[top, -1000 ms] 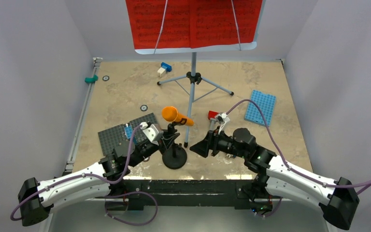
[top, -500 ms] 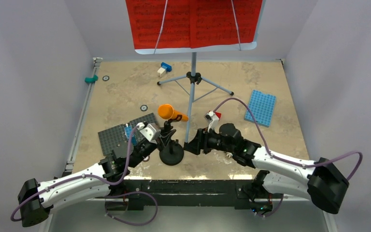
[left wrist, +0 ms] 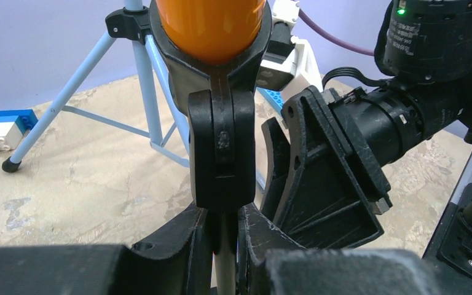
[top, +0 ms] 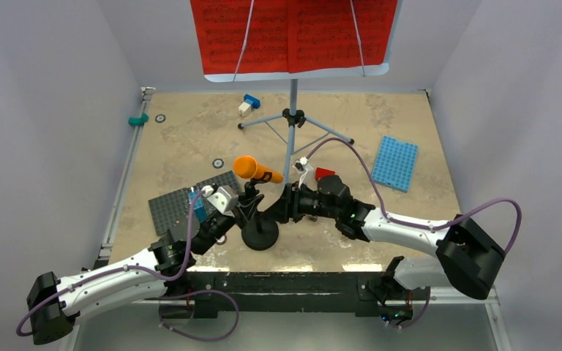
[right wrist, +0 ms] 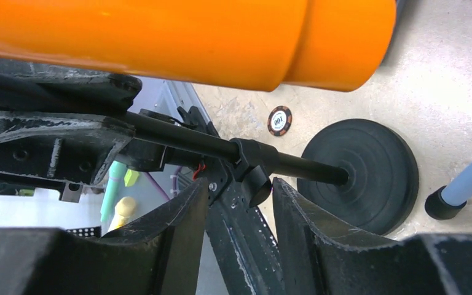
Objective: Pack up the instrument practice props
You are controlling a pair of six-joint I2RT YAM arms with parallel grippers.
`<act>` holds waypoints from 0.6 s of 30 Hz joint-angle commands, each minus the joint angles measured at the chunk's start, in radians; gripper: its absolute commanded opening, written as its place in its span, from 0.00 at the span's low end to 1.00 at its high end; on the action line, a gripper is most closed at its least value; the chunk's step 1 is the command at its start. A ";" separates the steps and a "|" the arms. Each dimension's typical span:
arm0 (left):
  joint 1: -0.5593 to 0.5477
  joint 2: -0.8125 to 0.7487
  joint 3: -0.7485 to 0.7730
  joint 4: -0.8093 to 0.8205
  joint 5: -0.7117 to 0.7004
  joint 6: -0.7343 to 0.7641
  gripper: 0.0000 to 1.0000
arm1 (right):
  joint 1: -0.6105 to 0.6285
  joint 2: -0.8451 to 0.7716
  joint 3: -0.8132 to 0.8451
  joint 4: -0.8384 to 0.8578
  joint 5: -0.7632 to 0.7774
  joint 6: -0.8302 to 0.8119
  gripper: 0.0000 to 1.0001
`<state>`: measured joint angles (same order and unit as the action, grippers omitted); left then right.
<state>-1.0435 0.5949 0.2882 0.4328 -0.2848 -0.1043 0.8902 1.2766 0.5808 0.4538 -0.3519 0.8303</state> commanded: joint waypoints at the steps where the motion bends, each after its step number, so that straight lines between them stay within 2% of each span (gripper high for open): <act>1: -0.006 -0.006 -0.007 0.062 -0.004 -0.055 0.00 | 0.003 0.029 0.049 0.056 -0.031 -0.005 0.46; 7: -0.006 -0.007 -0.003 0.054 -0.001 -0.046 0.00 | 0.003 0.074 0.073 0.034 -0.037 -0.018 0.44; 10: -0.006 -0.007 -0.005 0.051 -0.001 -0.046 0.00 | 0.003 0.091 0.081 0.041 -0.047 -0.024 0.40; 13: -0.006 -0.007 -0.008 0.045 0.000 -0.046 0.00 | 0.004 0.104 0.083 0.052 -0.054 -0.035 0.29; 18: -0.006 -0.013 -0.013 0.026 -0.003 -0.044 0.00 | 0.004 0.092 0.072 0.045 -0.040 -0.117 0.00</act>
<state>-1.0428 0.5892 0.2813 0.4366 -0.3019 -0.1112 0.8902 1.3823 0.6258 0.4725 -0.4118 0.8097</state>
